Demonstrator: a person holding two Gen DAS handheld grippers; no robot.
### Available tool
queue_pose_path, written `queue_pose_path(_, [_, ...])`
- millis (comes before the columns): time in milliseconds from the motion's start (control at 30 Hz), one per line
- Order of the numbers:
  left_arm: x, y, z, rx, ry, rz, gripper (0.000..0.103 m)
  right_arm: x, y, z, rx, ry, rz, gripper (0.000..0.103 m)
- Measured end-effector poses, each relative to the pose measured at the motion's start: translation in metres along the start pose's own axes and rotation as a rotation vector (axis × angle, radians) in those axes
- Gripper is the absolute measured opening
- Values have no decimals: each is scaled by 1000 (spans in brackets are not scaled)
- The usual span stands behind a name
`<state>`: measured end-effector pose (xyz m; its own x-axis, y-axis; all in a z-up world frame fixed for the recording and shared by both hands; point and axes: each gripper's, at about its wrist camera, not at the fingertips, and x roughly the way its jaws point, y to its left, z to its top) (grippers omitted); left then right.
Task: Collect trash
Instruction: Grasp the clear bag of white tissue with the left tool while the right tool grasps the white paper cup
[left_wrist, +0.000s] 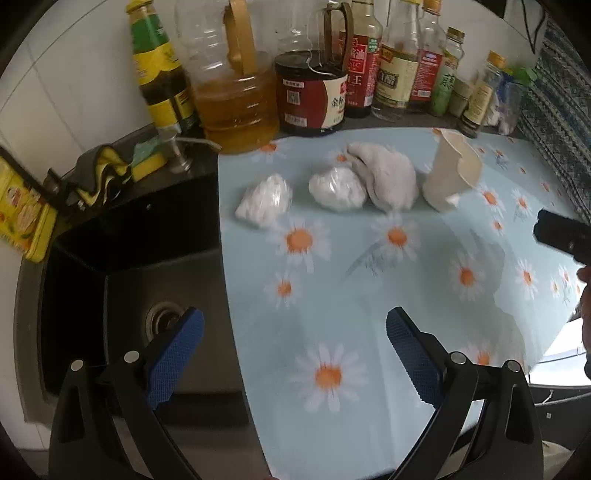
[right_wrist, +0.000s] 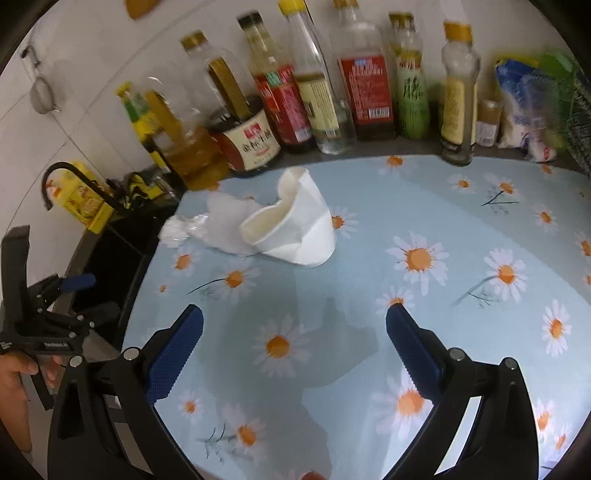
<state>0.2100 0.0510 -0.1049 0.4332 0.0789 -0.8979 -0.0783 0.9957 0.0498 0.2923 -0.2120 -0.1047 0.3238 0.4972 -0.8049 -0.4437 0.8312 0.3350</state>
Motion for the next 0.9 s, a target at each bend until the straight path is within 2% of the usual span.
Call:
queue_pose_path(200, [47,18,38,-33,32,4,96,38,-1,20,-17,21,-6,98])
queue_pose_path(367, [77,29,58,-36,46,17,96,63,0,32,-21,38,-19,98])
queue_pose_path(567, [96,35,74,-2,51,54,95,75,6,42,-29,20,-48,98])
queue_pose_path(767, [114,38,84,13,64,59,95,87,7,50,-4,27,-70,98])
queue_pose_path(900, [121,38,88,24,71,49,89,88,7,56,16,18,-80,98])
